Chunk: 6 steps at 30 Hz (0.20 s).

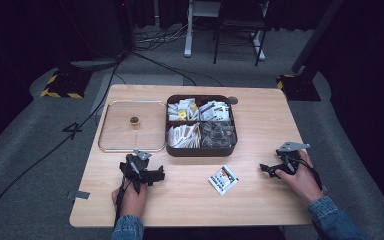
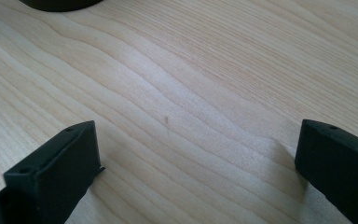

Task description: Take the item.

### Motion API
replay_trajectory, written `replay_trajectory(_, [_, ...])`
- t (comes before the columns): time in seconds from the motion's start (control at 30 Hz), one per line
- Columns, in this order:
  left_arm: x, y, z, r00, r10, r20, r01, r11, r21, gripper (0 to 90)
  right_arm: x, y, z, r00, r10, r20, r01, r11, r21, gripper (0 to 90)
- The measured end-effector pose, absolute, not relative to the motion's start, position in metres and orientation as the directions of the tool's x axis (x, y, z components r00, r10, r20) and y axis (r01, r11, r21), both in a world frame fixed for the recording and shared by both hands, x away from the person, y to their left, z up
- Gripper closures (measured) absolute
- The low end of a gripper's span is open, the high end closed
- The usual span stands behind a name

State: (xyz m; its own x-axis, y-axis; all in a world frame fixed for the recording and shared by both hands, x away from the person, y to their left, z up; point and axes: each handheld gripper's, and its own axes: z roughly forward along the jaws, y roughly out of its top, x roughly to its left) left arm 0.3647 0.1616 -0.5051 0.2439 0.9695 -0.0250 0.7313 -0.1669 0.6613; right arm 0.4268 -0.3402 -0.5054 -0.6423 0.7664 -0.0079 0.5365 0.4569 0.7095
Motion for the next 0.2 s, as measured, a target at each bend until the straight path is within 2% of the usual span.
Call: replay_trajectory(0.2, [0.3647, 0.1616, -0.5051, 0.244, 0.969, -0.025, 0.731, -0.167, 0.661, 0.0, 0.4274, -0.3399, -0.5053, -0.645, 0.764, -0.008, 0.535, 0.460, 0.709, 0.0])
